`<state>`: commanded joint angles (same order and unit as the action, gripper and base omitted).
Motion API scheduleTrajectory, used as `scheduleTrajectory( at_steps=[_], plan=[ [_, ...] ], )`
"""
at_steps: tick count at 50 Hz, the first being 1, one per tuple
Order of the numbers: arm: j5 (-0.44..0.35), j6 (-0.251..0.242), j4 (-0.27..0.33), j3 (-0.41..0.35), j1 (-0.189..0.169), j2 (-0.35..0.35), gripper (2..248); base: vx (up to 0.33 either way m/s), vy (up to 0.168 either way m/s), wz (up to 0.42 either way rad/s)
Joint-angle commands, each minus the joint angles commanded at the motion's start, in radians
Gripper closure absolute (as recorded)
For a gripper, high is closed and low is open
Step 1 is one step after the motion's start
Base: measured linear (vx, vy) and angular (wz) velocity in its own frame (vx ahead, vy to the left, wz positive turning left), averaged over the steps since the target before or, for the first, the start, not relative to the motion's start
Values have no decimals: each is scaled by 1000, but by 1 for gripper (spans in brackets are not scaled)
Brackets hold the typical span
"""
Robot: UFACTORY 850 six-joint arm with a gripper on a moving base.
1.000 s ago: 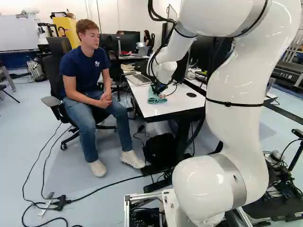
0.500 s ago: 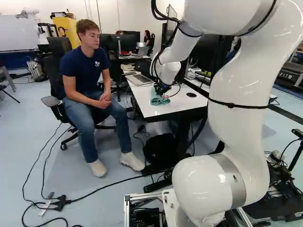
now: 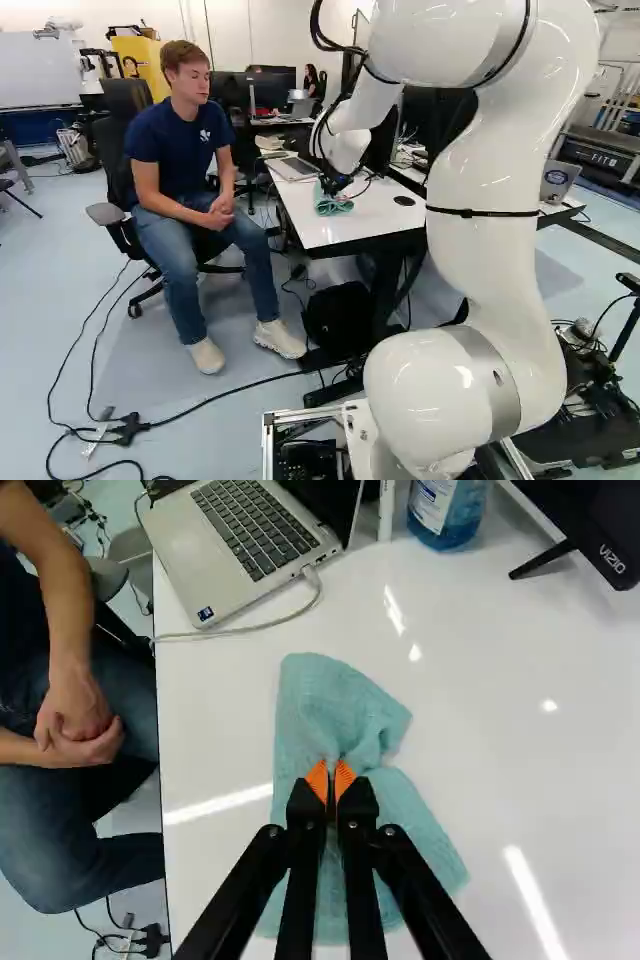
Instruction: Clean the table with the green towel
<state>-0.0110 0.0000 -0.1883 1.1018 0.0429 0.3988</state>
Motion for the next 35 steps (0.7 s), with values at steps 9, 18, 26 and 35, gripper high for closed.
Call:
scheduleTrajectory(
  at_steps=[9, 18, 26, 35],
  plan=[
    [0, 0, 0, 51, 9, 40, 218, 0, 0, 0],
    [0, 0, 0, 95, 17, 74, 218, 0, 0, 0],
    [0, 0, 0, 86, 19, 67, 218, 0, 0, 0],
    [0, 0, 0, 43, 21, 34, 218, 0, 0, 0]
  ],
)
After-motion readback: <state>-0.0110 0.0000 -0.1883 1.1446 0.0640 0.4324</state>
